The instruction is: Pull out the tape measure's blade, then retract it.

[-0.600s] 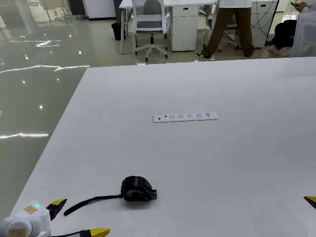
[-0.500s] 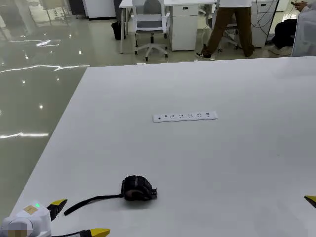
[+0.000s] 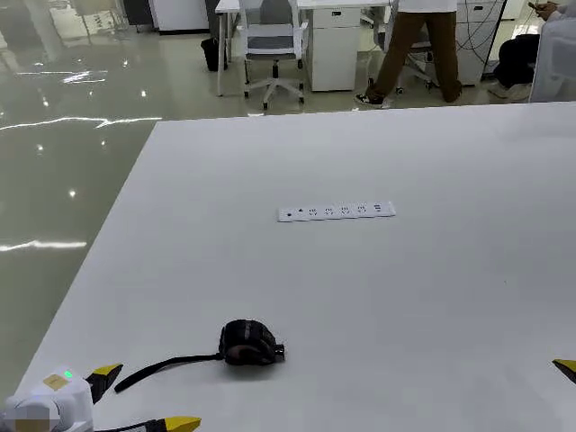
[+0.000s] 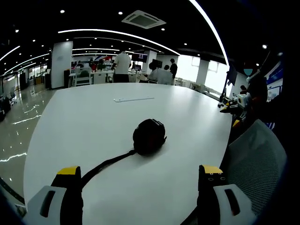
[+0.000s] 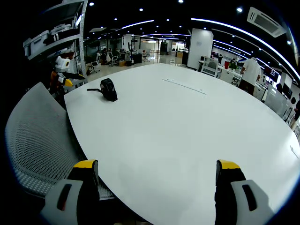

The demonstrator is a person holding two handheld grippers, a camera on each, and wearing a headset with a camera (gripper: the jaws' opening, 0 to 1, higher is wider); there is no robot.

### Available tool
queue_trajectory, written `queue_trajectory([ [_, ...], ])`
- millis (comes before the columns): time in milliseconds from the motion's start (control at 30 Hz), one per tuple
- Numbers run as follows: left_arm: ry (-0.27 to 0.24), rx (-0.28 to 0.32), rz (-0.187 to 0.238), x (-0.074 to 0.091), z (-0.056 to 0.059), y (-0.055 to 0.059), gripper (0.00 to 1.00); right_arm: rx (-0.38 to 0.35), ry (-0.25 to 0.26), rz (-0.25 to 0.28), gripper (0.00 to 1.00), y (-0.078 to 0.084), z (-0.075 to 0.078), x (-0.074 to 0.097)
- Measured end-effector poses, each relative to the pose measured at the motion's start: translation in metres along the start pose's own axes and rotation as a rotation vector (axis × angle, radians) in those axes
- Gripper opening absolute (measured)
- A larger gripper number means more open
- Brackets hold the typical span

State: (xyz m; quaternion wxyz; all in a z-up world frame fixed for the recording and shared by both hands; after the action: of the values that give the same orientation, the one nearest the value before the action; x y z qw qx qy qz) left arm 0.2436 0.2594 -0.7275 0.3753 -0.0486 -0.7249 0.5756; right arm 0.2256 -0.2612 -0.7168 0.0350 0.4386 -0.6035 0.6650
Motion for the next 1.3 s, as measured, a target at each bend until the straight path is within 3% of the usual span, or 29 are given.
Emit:
queue_trajectory([
  [233,0.021,-0.001,0.004,-0.006,-0.003,0.000,1.00,0.006,-0.008,0.001,1.00,-0.004,0.000,-0.005],
  [367,0.067,-0.045,-0.004,-0.014,-0.002,-0.008,1.00,0.017,-0.026,0.005,1.00,-0.013,-0.002,-0.012],
  [433,0.078,-0.100,-0.044,-0.019,-0.006,-0.011,1.00,0.036,-0.042,0.007,1.00,-0.020,-0.001,-0.018],
  [500,0.102,-0.106,-0.045,-0.024,-0.007,-0.018,1.00,0.047,-0.052,0.011,1.00,-0.028,-0.002,-0.023],
  [600,0.132,-0.186,-0.091,-0.034,-0.010,-0.030,1.00,0.079,-0.078,0.025,1.00,-0.047,-0.005,-0.035],
  [667,0.169,-0.211,-0.084,-0.040,-0.009,-0.040,1.00,0.105,-0.094,0.034,1.00,-0.056,-0.006,-0.044],
  [733,0.198,-0.275,-0.087,-0.048,-0.008,-0.050,1.00,0.122,-0.111,0.038,1.00,-0.064,-0.006,-0.055],
  [867,0.293,-0.382,-0.140,-0.064,-0.002,-0.062,1.00,0.159,-0.156,0.035,1.00,-0.079,-0.017,-0.073],
  [1033,0.377,-0.542,-0.207,-0.086,0.002,-0.071,0.99,0.169,-0.206,0.035,1.00,-0.097,-0.030,-0.093],
  [1200,0.452,-0.608,-0.269,-0.104,0.010,-0.077,0.98,0.212,-0.254,0.018,1.00,-0.107,-0.046,-0.116],
  [1300,0.508,-0.695,-0.304,-0.112,0.016,-0.082,0.91,0.233,-0.282,0.003,1.00,-0.111,-0.057,-0.127],
])
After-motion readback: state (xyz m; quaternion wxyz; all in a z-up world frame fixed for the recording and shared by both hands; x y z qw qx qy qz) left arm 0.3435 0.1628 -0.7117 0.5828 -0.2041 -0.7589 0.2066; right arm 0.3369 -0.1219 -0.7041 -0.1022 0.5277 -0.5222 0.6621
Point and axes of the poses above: the centre of the closed fingertips' face, and the gripper's own axes: x roughly backward along the fingers, z roughly to its right, y roughly out of its underside, the point moved 5 cm from there along x, roughly backward along the fingers, and after that the axes turned 13 degrees about -x, right-handed, at the moved point
